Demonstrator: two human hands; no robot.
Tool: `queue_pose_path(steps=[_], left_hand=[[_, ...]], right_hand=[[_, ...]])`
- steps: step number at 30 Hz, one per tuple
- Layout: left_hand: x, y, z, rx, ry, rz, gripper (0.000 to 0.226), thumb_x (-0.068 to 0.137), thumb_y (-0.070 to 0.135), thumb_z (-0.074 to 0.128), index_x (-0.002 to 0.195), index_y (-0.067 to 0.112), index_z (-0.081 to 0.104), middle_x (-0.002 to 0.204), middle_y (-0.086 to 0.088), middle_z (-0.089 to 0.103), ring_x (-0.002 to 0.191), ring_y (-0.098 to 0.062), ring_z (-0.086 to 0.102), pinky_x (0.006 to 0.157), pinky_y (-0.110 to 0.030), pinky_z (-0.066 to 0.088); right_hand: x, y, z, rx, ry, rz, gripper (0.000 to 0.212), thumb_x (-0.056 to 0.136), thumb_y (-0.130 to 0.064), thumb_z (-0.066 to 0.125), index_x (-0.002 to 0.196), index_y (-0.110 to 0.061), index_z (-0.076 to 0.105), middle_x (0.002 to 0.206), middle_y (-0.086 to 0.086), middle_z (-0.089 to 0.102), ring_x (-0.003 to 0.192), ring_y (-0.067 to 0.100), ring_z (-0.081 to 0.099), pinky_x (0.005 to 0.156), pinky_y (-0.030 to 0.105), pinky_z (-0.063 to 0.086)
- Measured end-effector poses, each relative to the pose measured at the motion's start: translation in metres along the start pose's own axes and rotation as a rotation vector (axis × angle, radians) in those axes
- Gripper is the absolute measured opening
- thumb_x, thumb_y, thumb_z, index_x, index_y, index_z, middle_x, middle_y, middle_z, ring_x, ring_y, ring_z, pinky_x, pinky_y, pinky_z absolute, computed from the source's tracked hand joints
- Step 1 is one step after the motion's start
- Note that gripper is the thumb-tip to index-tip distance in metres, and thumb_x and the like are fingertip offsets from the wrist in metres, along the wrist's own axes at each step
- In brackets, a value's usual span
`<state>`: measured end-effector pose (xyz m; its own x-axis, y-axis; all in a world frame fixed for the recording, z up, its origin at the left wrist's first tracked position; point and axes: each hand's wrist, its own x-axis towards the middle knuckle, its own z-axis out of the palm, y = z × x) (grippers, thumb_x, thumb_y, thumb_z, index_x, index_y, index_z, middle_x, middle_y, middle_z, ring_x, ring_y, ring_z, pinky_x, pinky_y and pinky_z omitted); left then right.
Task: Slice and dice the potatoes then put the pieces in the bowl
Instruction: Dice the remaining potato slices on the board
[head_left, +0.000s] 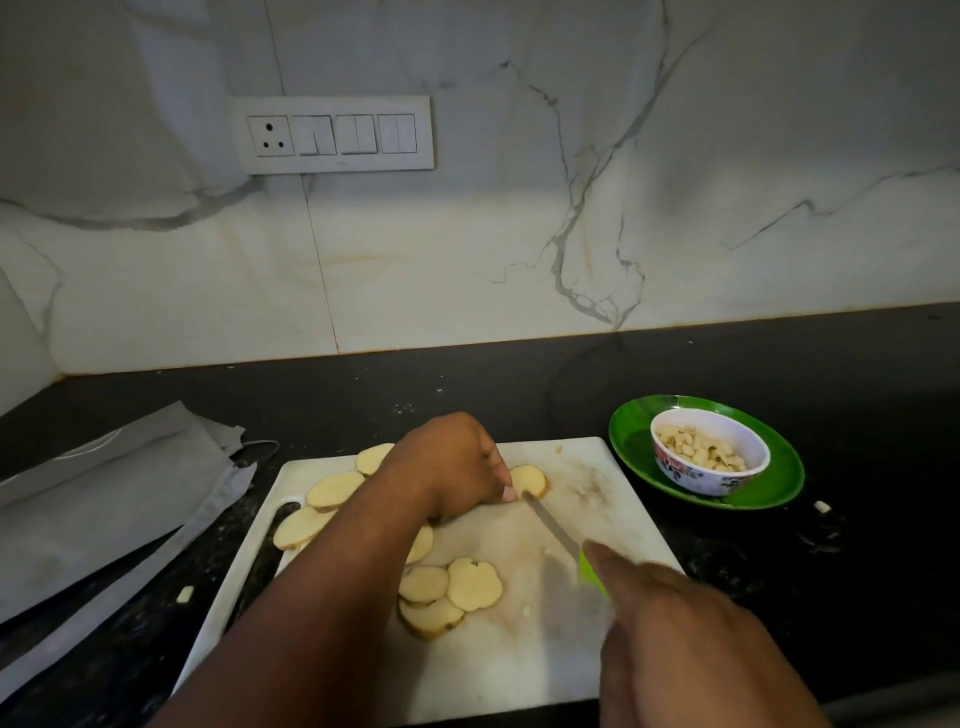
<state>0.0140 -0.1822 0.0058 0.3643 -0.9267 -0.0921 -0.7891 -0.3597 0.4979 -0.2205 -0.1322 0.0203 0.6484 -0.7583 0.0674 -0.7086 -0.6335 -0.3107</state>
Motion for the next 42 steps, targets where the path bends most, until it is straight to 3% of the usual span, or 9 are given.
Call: queue_pose_path(steps=[6,10,13,20,25,28,33,38,42], left_hand=[[-0.006,0.006,0.001,0.113,0.061,-0.003,0.008,0.083,0.037,0.078,0.083,0.029,0.076,0.085,0.013,0.073,0.085,-0.008,0.068,0.086,-0.038,0.062],[-0.008,0.024,0.012,0.22,0.248,-0.014,0.054,0.077,0.076,0.071,0.108,0.032,0.072,0.105,0.013,0.072,0.094,-0.011,0.066,0.085,-0.035,0.059],[-0.006,0.034,0.02,0.344,0.243,-0.018,0.072,0.074,0.087,0.064,0.114,0.028,0.073,0.11,0.009,0.074,0.095,-0.014,0.068,0.083,-0.034,0.059],[-0.002,0.041,0.026,0.275,0.134,0.144,0.025,0.094,0.041,0.07,0.115,0.032,0.079,0.115,0.011,0.073,0.096,-0.011,0.065,0.09,-0.03,0.058],[-0.007,0.027,0.008,0.186,-0.027,0.261,0.021,0.089,0.028,0.074,0.106,0.037,0.081,0.104,0.021,0.067,0.094,-0.003,0.062,0.087,-0.025,0.052],[-0.007,0.013,-0.001,0.104,-0.119,0.3,0.026,0.081,0.019,0.077,0.096,0.04,0.082,0.103,0.022,0.071,0.097,-0.002,0.065,0.095,-0.033,0.057],[-0.013,0.006,-0.011,0.077,-0.107,0.278,0.05,0.08,0.035,0.088,0.127,0.043,0.07,0.13,0.019,0.064,0.116,-0.004,0.06,0.103,-0.029,0.049],[-0.016,0.004,-0.013,0.094,-0.115,0.207,0.053,0.083,0.034,0.087,0.132,0.035,0.069,0.126,0.018,0.068,0.112,-0.002,0.062,0.105,-0.026,0.049],[-0.013,0.001,-0.011,0.067,-0.106,0.188,0.049,0.083,0.033,0.086,0.13,0.036,0.07,0.115,0.022,0.068,0.104,-0.001,0.061,0.092,-0.019,0.049]], right_hand=[[0.032,0.025,0.012,0.07,0.277,0.036,0.061,0.095,-0.029,0.045,0.153,-0.038,0.029,0.128,-0.012,0.056,0.118,0.009,0.054,0.097,0.023,0.044],[0.04,0.04,0.03,0.218,0.357,0.064,0.056,0.091,-0.021,0.055,0.146,-0.033,0.048,0.126,-0.008,0.064,0.114,0.012,0.059,0.095,0.024,0.046],[0.043,0.05,0.033,0.352,0.446,0.072,0.05,0.092,-0.018,0.058,0.14,-0.031,0.056,0.125,-0.01,0.067,0.115,0.012,0.06,0.097,0.024,0.047],[0.046,0.055,0.036,0.462,0.453,0.068,0.044,0.094,-0.02,0.057,0.136,-0.033,0.06,0.122,-0.016,0.067,0.112,0.004,0.059,0.094,0.022,0.048],[0.045,0.056,0.035,0.497,0.425,0.086,0.043,0.096,-0.021,0.056,0.137,-0.034,0.059,0.115,-0.017,0.067,0.101,0.003,0.06,0.088,0.023,0.051],[0.044,0.056,0.035,0.485,0.416,0.071,0.043,0.096,-0.02,0.056,0.137,-0.034,0.059,0.112,-0.02,0.065,0.096,0.0,0.058,0.084,0.016,0.046],[0.045,0.056,0.036,0.437,0.393,0.063,0.043,0.096,-0.022,0.056,0.138,-0.034,0.058,0.119,-0.015,0.067,0.095,-0.001,0.054,0.081,0.011,0.039],[0.044,0.056,0.036,0.429,0.373,0.052,0.043,0.096,-0.024,0.055,0.138,-0.035,0.057,0.117,-0.016,0.067,0.091,-0.003,0.055,0.077,0.007,0.038],[0.044,0.056,0.036,0.412,0.378,0.042,0.043,0.095,-0.023,0.056,0.136,-0.036,0.058,0.117,-0.017,0.066,0.086,-0.005,0.051,0.075,0.0,0.032]])
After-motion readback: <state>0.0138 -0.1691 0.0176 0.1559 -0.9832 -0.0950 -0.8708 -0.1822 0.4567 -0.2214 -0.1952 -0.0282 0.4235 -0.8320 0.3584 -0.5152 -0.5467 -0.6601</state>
